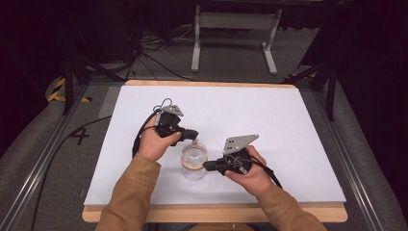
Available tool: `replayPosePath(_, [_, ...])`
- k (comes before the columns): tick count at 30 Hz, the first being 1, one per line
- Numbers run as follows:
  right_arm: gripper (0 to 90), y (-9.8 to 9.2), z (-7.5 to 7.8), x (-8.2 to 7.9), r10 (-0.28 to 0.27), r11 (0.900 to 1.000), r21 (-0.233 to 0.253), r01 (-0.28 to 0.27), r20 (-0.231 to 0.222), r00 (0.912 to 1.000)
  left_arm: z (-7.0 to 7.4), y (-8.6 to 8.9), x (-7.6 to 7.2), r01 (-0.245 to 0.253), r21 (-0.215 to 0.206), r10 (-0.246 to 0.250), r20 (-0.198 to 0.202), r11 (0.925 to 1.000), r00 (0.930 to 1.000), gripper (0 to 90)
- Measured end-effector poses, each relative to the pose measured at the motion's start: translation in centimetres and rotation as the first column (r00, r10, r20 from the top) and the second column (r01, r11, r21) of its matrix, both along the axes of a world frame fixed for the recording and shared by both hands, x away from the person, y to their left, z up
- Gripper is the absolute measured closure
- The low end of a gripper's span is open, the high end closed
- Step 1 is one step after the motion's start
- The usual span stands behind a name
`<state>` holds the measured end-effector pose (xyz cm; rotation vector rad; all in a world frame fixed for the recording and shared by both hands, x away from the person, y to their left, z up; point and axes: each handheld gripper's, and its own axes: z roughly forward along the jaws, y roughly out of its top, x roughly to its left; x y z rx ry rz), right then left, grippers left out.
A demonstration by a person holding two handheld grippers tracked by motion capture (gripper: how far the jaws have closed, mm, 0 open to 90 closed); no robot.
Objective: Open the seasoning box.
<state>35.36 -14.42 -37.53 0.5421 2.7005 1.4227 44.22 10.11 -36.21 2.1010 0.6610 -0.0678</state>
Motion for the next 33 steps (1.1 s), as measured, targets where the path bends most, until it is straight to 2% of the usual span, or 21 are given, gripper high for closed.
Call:
replayPosePath(4, [90.0, 0.0, 0.2, 0.0, 0.001, 1.0, 0.009, -0.001, 0.007, 1.0, 0.1, 0.0, -0.1, -0.017, 0.012, 0.017, 0.019, 0.9998, 0.9997, 85.7])
replayPosePath(6, [90.0, 0.0, 0.2, 0.0, 0.0, 1.0, 0.008, 0.0, 0.007, 1.0, 0.3, 0.3, -0.2, -0.031, 0.031, 0.03, 0.033, 0.999, 0.999, 84.8])
replayPosePath(8, [90.0, 0.0, 0.3, 0.0, -0.002, 1.0, 0.008, 0.002, 0.011, 0.9999, 0.4, 0.5, -0.3, -0.043, 0.01, 0.042, 0.039, 0.999, 0.9984, 83.9])
replayPosePath(9, [90.0, 0.0, 0.4, 0.0, 0.0, 1.0, 0.011, 0.0, 0.012, 0.9999, 0.5, 0.7, -0.4, -0.043, 0.018, 0.042, 0.043, 0.9989, 0.9982, 83.4])
replayPosePath(13, [90.0, 0.0, 0.9, 0.1, -0.002, 1.0, 0.019, 0.001, 0.025, 0.9997, 0.9, 1.5, -0.8, -0.068, 0.005, 0.068, 0.059, 0.9977, 0.9959, 81.9])
replayPosePath(16, [90.0, 0.1, 1.3, 0.2, 0.0, 1.0, 0.024, -0.001, 0.034, 0.9994, 1.2, 2.4, -1.3, -0.096, -0.006, 0.096, 0.057, 0.9953, 0.9937, 81.5])
replayPosePath(18, [90.0, 0.2, 1.4, 0.3, 0.001, 1.0, 0.03, -0.002, 0.037, 0.9993, 1.4, 3.2, -1.7, -0.1, 0.0, 0.1, 0.067, 0.995, 0.9928, 81.4])
replayPosePath(22, [90.0, 0.3, 2.0, 0.7, 0.002, 0.999, 0.042, -0.004, 0.047, 0.9989, 1.8, 4.5, -2.5, -0.099, -0.003, 0.099, 0.054, 0.9951, 0.9937, 80.8])
replayPosePath(27, [90.0, 0.5, 2.4, 1.0, 0.008, 0.999, 0.047, -0.011, 0.057, 0.9983, 2.0, 5.5, -3.1, -0.105, -0.01, 0.106, 0.059, 0.9944, 0.9927, 80.6])
replayPosePath(33, [90.0, 0.3, 2.7, 1.5, -0.004, 0.998, 0.068, -0.001, 0.067, 0.9978, 1.4, 6.4, -3.6, -0.105, 0.014, 0.105, 0.03, 0.9944, 0.9941, 81.9])
